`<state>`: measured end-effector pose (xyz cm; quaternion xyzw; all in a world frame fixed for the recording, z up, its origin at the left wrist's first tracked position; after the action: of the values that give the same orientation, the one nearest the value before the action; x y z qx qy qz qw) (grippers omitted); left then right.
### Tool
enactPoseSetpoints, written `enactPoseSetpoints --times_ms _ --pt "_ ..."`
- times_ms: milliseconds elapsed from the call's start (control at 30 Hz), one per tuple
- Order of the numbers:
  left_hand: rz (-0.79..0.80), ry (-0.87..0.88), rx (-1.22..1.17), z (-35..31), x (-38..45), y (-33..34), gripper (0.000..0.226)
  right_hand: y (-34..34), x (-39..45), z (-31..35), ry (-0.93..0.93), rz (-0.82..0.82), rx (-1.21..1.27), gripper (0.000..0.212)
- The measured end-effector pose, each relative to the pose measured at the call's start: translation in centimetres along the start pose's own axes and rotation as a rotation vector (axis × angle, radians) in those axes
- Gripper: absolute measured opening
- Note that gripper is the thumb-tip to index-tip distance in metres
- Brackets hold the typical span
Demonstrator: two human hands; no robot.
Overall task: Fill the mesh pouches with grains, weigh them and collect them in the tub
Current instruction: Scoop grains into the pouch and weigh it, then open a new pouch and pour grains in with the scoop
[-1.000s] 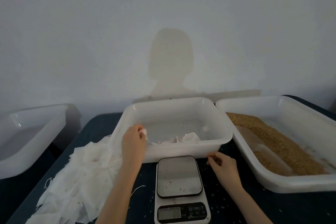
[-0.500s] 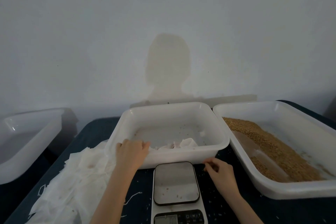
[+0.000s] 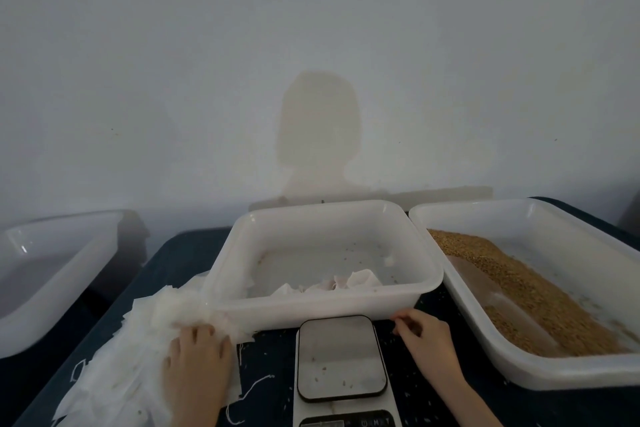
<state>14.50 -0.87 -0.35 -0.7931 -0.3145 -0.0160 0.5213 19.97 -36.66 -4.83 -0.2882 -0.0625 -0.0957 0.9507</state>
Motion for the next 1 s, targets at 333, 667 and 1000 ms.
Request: enactPoseSetpoints --times_ms 333,667,1000 --pt "-0.023 0.065 -0.003 0.8 0.0 0.1 0.008 0.0 0.0 0.1 -0.035 -0.016 -0.037 0.027" --pt "-0.192 0.273 -0.024 -0.4 0.5 -2.9 0.016 0.0 0.0 0.2 -0.026 -0.015 -0.035 0.028" --pt "-0.198 0.071 -0.122 0.6 2.2 -5.9 0.016 -0.1 -0.5 0.5 -0.031 -0.006 -0.02 0.026"
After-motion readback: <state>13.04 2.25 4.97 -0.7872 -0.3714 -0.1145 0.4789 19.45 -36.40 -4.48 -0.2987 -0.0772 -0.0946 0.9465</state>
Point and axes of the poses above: each hand's wrist, its own x-axis towards the middle knuckle, its own y-axis out of the palm, z = x × y, the point moved 6 cm from there along x, towards the middle knuckle, and after that the axes turned 6 degrees about -x, right-handed, at the moved point
